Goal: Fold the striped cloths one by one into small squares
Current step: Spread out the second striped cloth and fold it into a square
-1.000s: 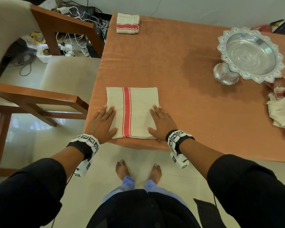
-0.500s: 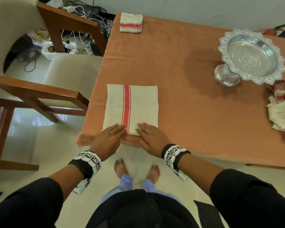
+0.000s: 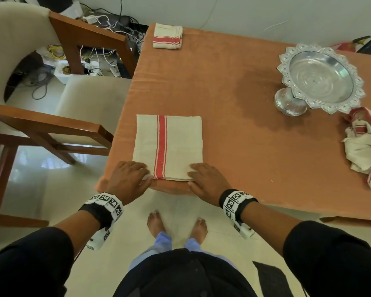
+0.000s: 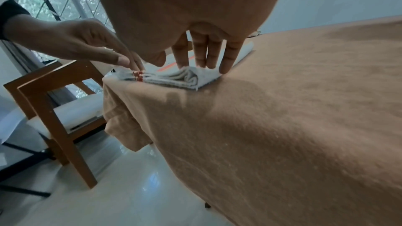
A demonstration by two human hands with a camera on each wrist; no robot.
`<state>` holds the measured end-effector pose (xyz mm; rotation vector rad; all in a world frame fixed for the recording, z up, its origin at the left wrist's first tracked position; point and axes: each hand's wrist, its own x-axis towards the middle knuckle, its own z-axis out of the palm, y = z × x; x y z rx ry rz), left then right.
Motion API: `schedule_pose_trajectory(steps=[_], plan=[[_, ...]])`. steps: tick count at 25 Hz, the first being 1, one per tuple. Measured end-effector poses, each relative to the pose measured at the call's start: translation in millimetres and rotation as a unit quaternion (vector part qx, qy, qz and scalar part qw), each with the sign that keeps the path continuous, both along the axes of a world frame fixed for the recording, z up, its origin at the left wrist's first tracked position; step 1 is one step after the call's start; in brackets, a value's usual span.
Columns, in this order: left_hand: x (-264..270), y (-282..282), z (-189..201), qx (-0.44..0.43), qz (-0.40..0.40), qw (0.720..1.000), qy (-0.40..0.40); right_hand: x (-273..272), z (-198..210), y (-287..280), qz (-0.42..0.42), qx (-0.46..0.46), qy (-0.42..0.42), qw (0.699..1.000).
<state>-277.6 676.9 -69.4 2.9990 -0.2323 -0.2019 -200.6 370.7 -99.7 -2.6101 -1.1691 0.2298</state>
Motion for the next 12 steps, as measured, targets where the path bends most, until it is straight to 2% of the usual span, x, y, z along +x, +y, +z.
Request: schedule_pose_trajectory(steps=[3, 5, 7, 9, 10, 12], plan=[[35, -9, 12, -0.005, -0.003, 1.000, 0.006, 14, 12, 11, -0.102, 0.060, 0.002, 0.993], [63, -16, 19, -0.012, -0.016, 1.000, -0.005, 29, 17, 16, -0.184, 0.047, 0.056, 0.980], [95, -26, 28, -0.014, -0.040, 0.999, -0.012, 45, 22, 20, -0.266, 0.017, 0.142, 0.953], [126, -38, 37, -0.020, -0.066, 0.998, -0.013, 57, 26, 22, -0.334, 0.004, 0.231, 0.914], [142, -45, 40, -0.020, -0.079, 0.997, -0.007, 60, 27, 22, -0.353, 0.001, 0.262, 0.898], [171, -58, 46, -0.018, -0.107, 0.994, 0.002, 62, 27, 22, -0.362, -0.005, 0.291, 0.886]])
